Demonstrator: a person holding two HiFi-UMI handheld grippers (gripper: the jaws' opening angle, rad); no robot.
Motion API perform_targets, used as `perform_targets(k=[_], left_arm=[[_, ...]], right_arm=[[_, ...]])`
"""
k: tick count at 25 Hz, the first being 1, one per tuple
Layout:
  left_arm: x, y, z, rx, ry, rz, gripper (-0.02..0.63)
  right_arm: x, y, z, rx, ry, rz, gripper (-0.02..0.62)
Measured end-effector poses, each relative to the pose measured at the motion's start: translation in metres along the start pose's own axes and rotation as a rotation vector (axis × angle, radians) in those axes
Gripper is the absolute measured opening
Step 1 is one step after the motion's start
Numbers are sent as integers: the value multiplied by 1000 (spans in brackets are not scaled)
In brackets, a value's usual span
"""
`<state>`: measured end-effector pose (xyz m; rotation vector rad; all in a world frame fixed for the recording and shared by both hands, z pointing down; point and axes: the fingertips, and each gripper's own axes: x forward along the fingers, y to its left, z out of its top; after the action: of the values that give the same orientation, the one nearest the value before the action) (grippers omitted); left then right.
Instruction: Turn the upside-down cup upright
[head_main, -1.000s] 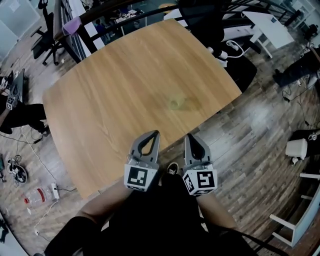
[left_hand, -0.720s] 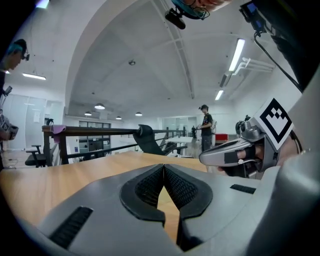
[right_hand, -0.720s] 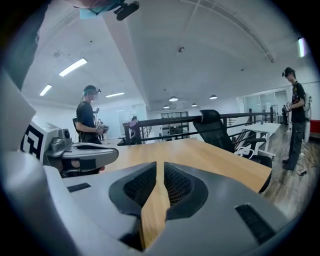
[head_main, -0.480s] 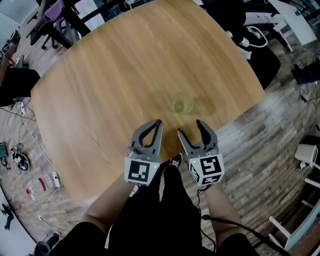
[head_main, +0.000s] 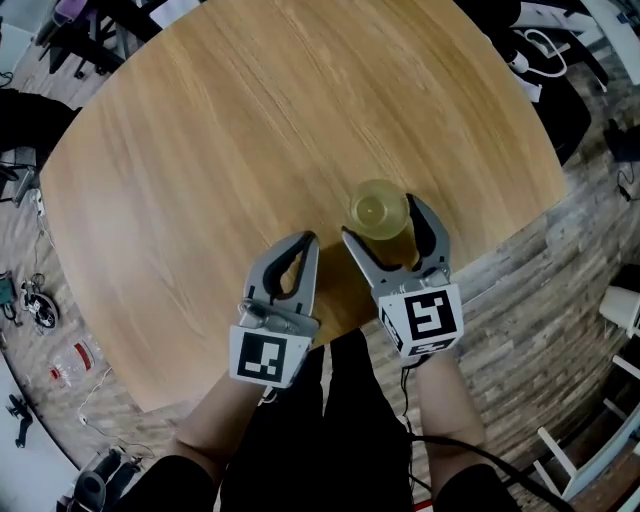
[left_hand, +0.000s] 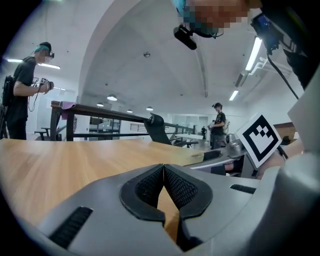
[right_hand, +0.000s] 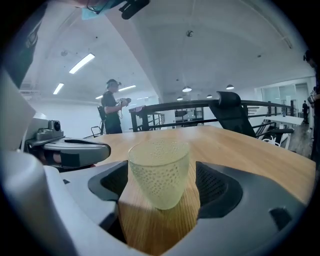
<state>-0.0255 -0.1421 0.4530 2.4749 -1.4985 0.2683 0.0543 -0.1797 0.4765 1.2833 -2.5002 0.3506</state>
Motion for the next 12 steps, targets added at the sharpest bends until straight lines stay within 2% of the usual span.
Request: perform_targets(k=[6, 9, 12], left_arm=[[3, 5, -10, -19, 4, -1, 9], [3, 6, -15, -18, 13, -5, 9], [4, 6, -20, -8, 26, -26, 9]], right_arm=[[18, -1, 9, -45, -39, 2, 357], [21, -2, 9, -73, -44, -25, 356], [19, -2, 11, -59, -63, -27, 356]])
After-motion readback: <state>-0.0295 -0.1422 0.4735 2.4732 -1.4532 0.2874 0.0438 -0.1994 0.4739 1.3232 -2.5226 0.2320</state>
